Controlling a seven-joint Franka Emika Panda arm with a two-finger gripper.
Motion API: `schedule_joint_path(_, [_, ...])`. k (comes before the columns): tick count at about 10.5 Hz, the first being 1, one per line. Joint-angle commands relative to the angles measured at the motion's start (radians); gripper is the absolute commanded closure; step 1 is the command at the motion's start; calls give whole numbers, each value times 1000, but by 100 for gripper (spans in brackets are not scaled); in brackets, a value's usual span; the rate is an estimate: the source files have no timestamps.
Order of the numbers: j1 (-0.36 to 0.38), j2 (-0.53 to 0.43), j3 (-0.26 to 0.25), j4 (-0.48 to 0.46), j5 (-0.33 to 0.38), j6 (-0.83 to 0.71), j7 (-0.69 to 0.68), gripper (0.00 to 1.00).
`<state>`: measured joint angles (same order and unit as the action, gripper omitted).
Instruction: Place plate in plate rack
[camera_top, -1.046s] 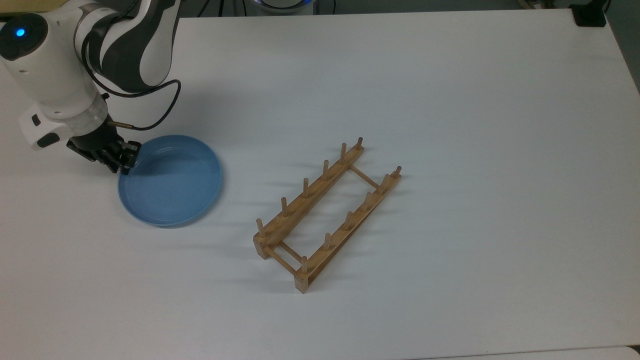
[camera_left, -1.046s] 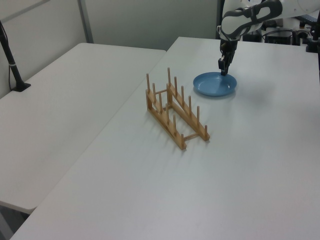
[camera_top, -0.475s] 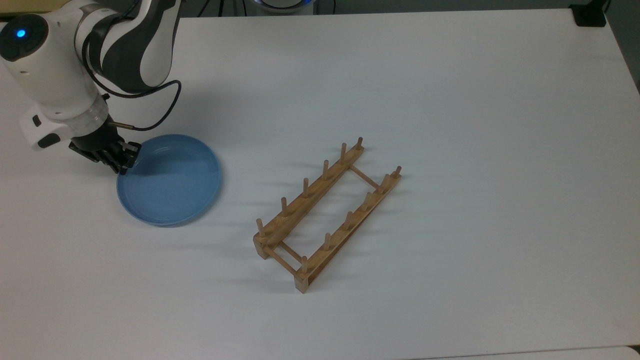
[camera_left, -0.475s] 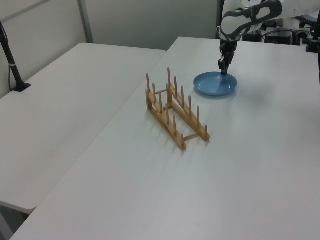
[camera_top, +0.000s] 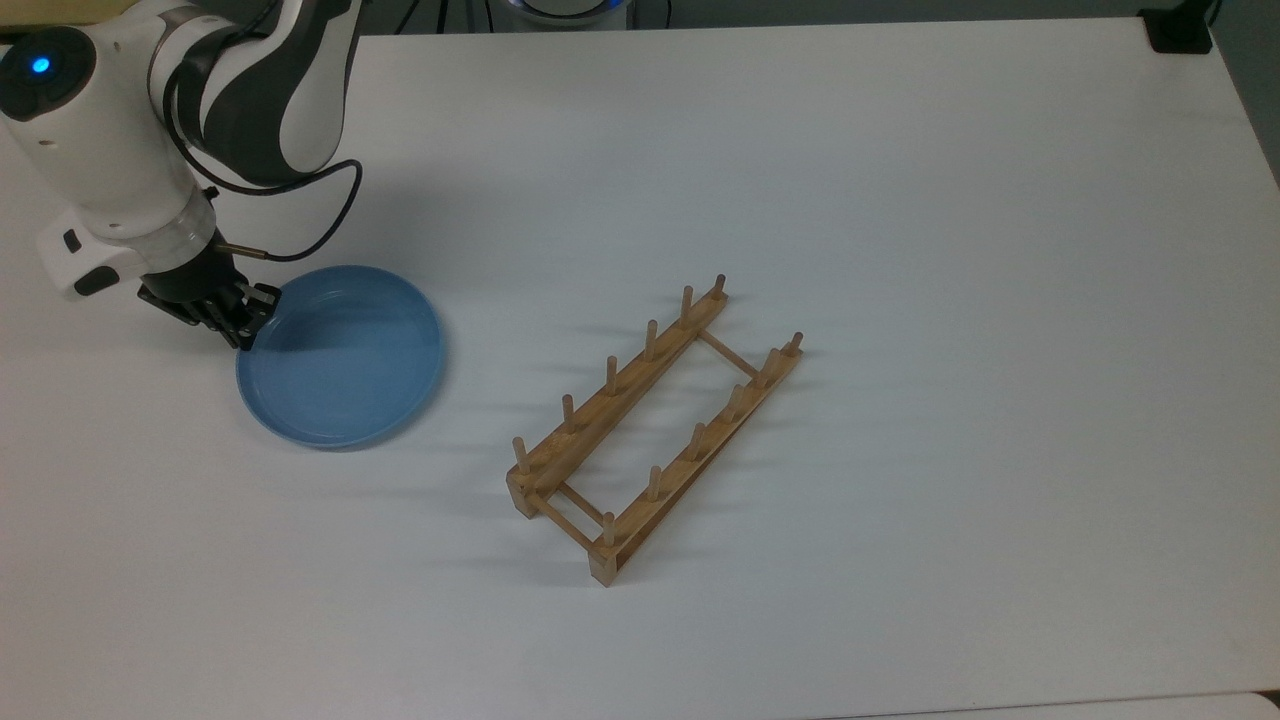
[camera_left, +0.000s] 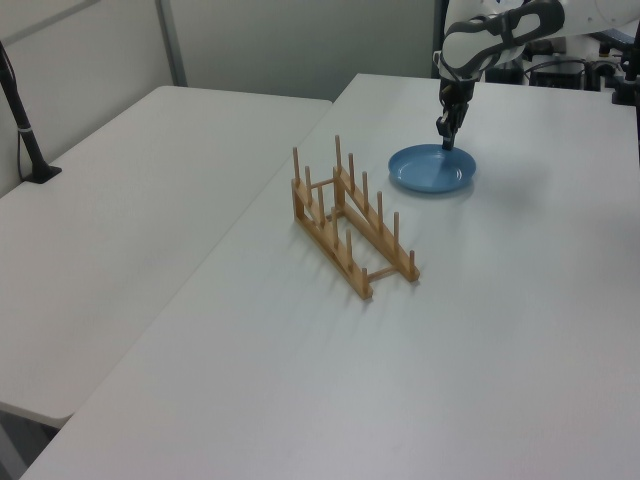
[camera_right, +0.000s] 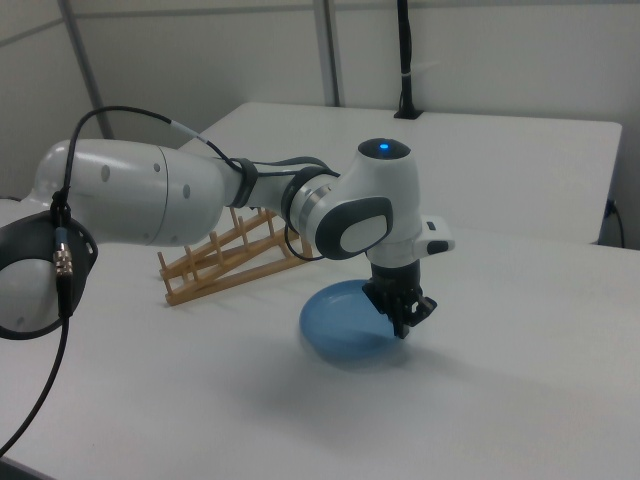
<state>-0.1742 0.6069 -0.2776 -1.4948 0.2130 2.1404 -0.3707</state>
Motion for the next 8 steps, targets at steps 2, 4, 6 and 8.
schedule_joint_path(2, [10, -5, -6, -10, 22, 16, -13, 100])
schedule_joint_path(4, [13, -30, -6, -9, 49, 16, -16, 100])
schedule_joint_path(6, [12, -77, -6, -7, 71, 16, -19, 100])
schedule_joint_path(8, [15, -114, -11, -4, 75, 18, -28, 100])
